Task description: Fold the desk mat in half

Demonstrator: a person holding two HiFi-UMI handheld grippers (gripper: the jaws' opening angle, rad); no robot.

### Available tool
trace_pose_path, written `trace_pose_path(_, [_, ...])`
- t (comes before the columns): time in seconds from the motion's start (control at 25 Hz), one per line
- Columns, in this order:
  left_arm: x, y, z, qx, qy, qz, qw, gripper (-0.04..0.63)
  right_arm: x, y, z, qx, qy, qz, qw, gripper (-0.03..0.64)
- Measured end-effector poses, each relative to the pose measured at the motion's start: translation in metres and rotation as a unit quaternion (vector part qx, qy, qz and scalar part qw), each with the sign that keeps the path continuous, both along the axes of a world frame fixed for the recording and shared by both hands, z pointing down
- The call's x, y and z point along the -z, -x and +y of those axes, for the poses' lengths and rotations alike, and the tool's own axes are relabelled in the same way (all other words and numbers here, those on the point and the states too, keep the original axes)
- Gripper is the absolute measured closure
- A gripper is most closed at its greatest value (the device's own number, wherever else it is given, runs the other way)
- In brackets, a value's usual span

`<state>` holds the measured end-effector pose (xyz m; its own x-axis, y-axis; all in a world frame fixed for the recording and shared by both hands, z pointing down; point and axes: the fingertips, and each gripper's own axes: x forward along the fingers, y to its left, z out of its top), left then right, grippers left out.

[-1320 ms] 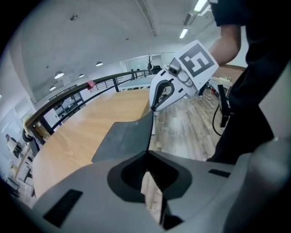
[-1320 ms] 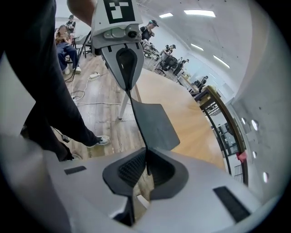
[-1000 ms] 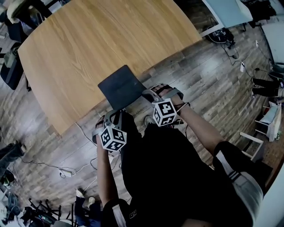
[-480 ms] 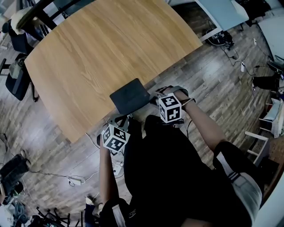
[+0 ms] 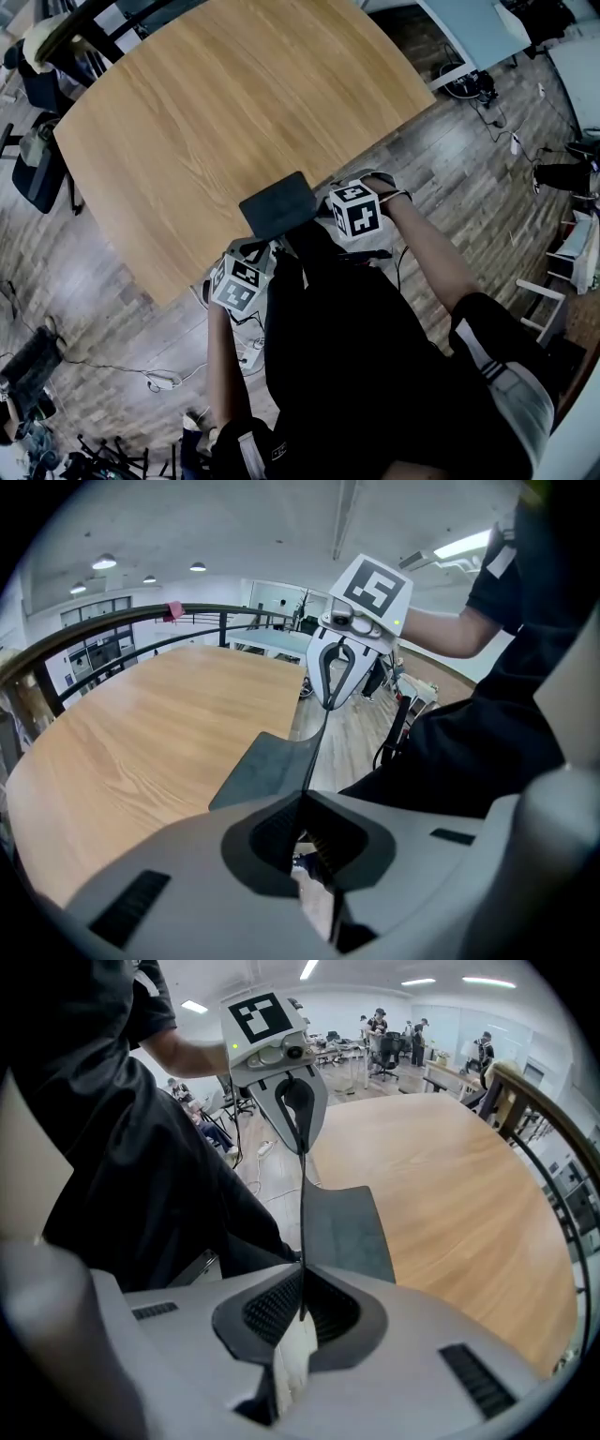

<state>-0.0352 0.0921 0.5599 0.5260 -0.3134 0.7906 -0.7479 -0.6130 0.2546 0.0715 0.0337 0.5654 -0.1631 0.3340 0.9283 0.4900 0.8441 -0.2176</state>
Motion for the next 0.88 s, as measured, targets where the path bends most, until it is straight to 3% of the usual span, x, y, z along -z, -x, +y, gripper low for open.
trace_pose_path(0.32, [-0.014, 0.012, -0.022, 0.015, 0.035, 0.009, 0.9992, 0.565, -0.012, 0.011, -0.018, 0.028, 0.05, 0.029, 0.998, 0.58])
trace_pose_path(0.56, [0.002, 0.017, -0.027, -0.02, 0.044, 0.016, 0.9987, 0.565, -0.001, 0.017, -0.024, 0.049, 0.086, 0.043, 0.994, 0.58])
trace_pose_path(0.88, [0.016, -0.007, 0.003, -0.068, 0.068, 0.057, 0.9937, 0.565, 0.014, 0.002, -0.004, 0.06, 0.117, 0.063, 0.989, 0.58])
